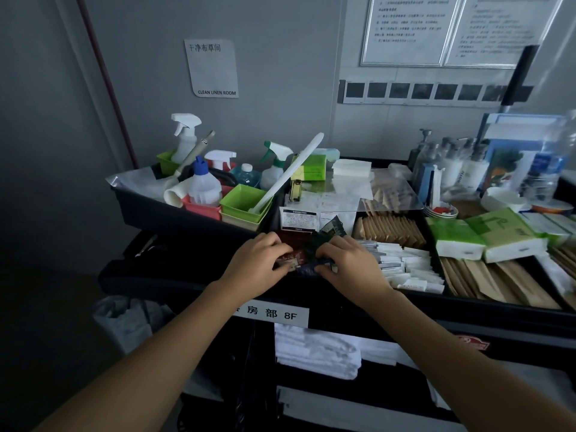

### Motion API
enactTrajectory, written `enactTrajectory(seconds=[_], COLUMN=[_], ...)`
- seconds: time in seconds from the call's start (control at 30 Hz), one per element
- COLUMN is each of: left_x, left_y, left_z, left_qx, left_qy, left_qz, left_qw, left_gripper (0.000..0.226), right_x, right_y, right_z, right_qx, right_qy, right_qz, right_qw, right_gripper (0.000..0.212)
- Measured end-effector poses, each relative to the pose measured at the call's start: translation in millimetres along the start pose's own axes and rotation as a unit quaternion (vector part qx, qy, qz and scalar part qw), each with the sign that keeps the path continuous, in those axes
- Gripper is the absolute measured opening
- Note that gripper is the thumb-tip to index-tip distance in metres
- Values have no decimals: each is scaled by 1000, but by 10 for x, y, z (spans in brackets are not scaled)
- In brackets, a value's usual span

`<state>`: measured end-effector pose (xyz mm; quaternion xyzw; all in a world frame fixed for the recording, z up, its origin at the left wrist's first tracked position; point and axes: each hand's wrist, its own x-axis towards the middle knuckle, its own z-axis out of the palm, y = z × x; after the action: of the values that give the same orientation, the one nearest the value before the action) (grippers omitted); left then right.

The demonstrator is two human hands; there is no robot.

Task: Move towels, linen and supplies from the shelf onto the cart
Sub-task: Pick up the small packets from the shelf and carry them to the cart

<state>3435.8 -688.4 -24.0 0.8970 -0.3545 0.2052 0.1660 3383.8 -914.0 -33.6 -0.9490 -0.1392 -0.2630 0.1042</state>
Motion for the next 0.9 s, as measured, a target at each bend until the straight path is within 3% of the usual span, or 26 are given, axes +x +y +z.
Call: enactTrajectory(seconds=[0.17, 0.4, 0.53, 0.9], left_x=[-12, -60, -111, -241], left_y=[75, 177, 184, 246], left_z=[18, -17, -40, -84], left_qx=[19, 30, 34, 20], left_qy=[33, 18, 3, -2], left_qz=[10, 5, 9, 3], left_qw=[999, 999, 999, 1000], left_gripper=[39, 38, 33, 30], right_x=[-69, -164, -227, -391], right_y=[11, 14, -8, -120], right_z=[-60, -113, -132, -226], right_qx=[-3, 9, -1, -18], right_qy=[16, 23, 10, -25], right_qz=[3, 21, 10, 1], right_qw=[1000, 999, 1000, 1000], right_gripper=[16, 22, 14, 28])
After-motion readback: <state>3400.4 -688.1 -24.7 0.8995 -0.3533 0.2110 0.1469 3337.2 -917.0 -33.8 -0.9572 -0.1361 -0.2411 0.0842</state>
